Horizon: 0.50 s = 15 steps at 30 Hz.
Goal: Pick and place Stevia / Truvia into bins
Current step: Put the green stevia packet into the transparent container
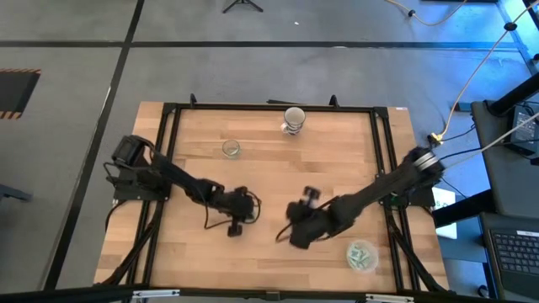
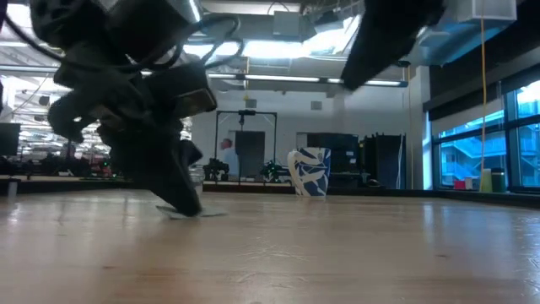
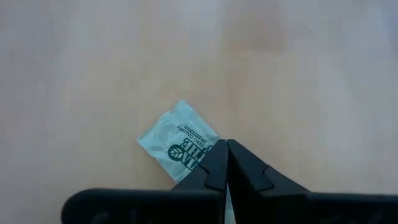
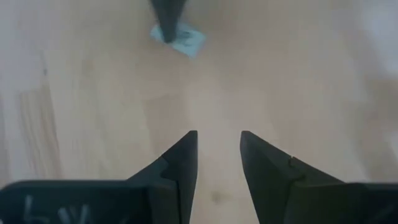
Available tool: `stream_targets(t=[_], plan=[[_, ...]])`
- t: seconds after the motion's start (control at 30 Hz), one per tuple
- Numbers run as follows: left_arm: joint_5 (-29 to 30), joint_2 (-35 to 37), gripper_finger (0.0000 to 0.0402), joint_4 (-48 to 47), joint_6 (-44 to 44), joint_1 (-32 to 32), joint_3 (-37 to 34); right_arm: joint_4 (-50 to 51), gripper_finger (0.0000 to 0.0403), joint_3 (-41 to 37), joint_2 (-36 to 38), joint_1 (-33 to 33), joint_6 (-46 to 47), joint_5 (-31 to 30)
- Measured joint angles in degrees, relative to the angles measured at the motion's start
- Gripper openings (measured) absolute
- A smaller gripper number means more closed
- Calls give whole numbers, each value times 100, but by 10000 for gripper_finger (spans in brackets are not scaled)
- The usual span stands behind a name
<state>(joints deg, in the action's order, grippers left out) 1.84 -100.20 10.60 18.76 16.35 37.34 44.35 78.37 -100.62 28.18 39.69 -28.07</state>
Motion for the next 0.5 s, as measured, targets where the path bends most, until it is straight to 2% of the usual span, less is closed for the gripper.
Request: stream_targets(t=[0.13, 0.23, 0.4, 0.5], plan=[[-31, -336, 2, 838, 42, 239, -7, -1001, 125, 0, -770, -88, -750, 552], [-44, -411, 2, 1052, 103, 304, -20, -1543, 118, 0, -1140, -164, -1114, 810], [-200, -419, 3, 1123, -124, 364, -29, -2230, 99, -2, -1541, -164, -3098, 806], [-382, -444, 2, 1306, -203, 373, -44, -2459, 88, 0, -1746, -203, -3967, 830]])
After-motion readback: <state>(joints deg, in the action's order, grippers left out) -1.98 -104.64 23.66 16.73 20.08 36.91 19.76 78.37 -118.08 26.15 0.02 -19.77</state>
